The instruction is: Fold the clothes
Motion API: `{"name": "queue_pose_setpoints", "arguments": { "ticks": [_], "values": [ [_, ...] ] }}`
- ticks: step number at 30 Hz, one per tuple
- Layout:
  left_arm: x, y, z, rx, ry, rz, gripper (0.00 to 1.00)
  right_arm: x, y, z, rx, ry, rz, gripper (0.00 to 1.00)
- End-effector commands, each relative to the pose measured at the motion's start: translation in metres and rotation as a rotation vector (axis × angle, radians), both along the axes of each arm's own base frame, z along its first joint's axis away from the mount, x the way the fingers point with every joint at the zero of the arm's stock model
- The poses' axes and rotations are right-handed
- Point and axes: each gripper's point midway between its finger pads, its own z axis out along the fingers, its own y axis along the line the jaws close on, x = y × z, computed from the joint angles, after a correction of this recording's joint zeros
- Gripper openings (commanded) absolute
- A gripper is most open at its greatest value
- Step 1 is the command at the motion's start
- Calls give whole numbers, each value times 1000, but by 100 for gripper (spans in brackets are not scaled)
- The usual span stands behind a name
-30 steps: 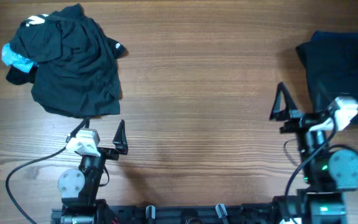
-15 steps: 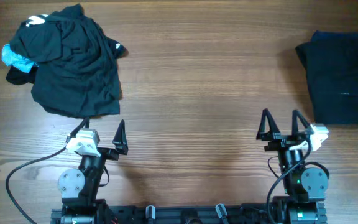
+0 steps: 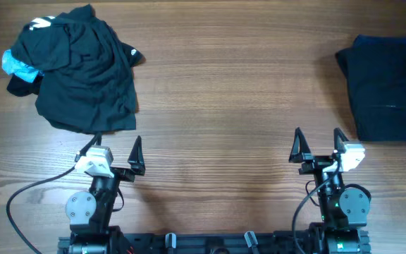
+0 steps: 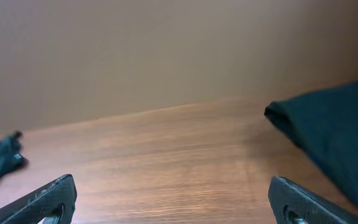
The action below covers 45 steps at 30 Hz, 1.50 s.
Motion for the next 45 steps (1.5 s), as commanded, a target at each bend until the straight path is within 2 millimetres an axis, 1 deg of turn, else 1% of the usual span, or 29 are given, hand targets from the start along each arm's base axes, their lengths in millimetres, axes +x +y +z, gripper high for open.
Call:
{"name": "queue_pose_setpoints", "arguments": {
  "ticks": [1,8,45],
  "values": [
    [0,1,-1,16,-6,6,100,-1,4,3,-184,-29,23,100],
    [0,1,-1,16,-6,6,100,-1,2,3,-264,-32,15,100],
    [0,1,-1,16,-6,6,100,-1,3,3,-265,-32,15,100]
  ]
}}
